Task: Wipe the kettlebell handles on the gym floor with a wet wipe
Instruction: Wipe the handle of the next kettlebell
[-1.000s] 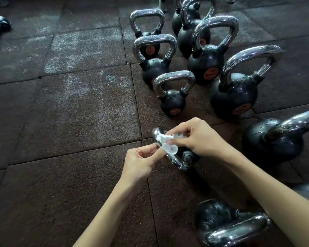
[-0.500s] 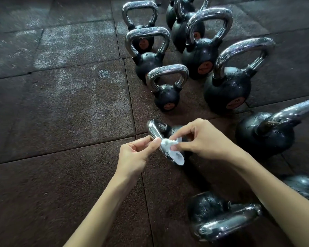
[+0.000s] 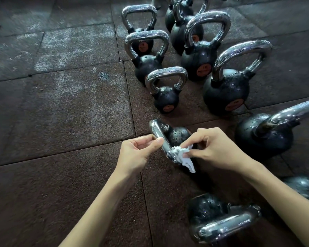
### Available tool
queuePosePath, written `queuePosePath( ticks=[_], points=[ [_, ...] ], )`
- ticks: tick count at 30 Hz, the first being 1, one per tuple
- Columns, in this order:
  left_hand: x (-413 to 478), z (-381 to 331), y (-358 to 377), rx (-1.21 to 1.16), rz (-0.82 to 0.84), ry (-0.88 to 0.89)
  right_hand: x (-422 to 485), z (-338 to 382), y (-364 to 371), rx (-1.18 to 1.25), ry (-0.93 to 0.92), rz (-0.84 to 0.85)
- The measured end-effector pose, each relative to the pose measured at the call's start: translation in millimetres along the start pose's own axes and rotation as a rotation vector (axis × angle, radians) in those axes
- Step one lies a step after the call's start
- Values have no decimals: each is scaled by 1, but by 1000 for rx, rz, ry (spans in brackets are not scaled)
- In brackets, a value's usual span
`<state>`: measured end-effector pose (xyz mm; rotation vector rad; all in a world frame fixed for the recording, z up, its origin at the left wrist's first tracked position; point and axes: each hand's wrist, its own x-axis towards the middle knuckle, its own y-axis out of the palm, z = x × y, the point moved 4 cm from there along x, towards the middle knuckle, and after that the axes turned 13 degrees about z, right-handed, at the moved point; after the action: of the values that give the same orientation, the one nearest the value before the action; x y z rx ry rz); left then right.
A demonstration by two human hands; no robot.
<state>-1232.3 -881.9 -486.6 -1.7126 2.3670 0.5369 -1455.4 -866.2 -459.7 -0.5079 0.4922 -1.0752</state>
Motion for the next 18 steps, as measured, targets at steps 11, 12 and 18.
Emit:
queuePosePath(
  ticks=[11,12,18],
  points=[
    [-3,0,-7,72,51,-6,35,18,-4,-86,11,-155],
    [-3,0,-7,73,55,-3,43,19,-2,-80,17,-231],
    [-4,-6,-2,58,90,9,67,11,27,-307,-7,-288]
  ],
)
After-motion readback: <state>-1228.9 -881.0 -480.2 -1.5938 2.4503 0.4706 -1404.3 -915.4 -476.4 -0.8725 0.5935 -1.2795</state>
